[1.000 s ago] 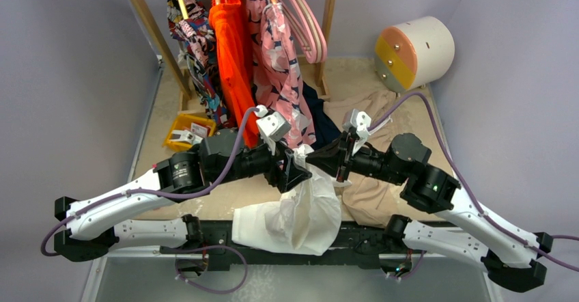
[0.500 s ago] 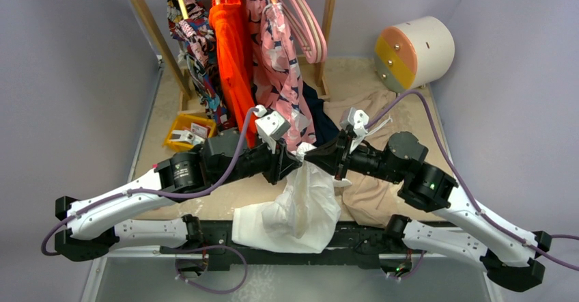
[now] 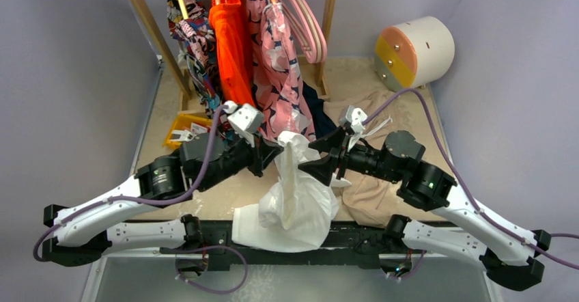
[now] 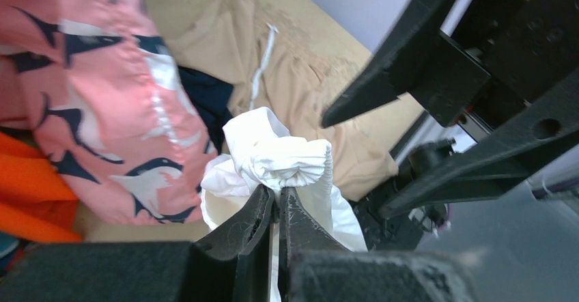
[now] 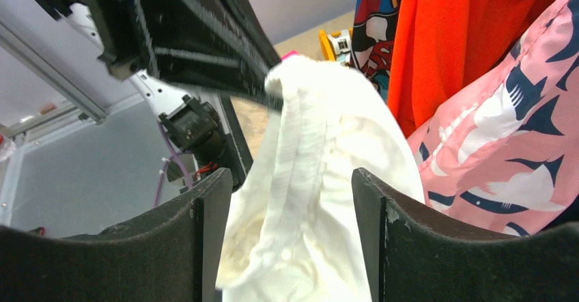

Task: Place the shorts on the hanger
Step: Adjust the shorts at the center of the board.

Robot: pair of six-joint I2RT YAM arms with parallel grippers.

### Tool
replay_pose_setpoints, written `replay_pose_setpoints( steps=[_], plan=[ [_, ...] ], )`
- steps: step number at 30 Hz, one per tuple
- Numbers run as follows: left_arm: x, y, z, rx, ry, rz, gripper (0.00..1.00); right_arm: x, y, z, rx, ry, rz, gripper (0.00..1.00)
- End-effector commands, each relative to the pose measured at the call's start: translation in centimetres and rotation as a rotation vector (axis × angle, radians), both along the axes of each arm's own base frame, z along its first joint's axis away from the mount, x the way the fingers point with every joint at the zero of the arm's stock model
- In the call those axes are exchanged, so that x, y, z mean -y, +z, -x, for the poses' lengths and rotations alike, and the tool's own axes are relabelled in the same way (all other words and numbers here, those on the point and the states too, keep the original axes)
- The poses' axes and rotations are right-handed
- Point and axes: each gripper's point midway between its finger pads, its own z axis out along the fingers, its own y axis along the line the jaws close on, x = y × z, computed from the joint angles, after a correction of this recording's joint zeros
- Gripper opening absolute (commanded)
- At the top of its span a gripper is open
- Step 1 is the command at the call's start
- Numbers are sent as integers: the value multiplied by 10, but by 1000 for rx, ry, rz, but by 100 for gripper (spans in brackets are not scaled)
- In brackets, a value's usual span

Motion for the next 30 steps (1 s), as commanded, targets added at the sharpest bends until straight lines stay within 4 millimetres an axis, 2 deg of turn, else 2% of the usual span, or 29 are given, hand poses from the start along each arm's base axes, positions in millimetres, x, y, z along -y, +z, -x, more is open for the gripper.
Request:
replay_pose_setpoints(
  steps=[1,4,7,10,15,21,26,30],
  plan=[
    [-41,48,-21,75,216,171,0,16,23,10,1,-15,-80,69],
    [-68,57,-31,71,350,231,0,16,19,14,-30,-4,-98,69],
    [-87,67,-35,72,428,308,0,6,-10,19,-123,27,-76,65],
    [-93,75,-36,78,446,371,0,-10,-33,26,-210,95,-99,62],
    [-88,71,-40,72,468,344,0,-34,-48,32,-295,184,-161,60],
    [-82,69,-43,65,470,321,0,-62,-42,36,-286,206,-191,61],
    [-80,65,-44,64,476,308,0,-72,-37,32,-279,144,-214,61],
    [-76,61,-46,64,479,301,0,-76,-43,20,-325,60,-223,61]
  ],
)
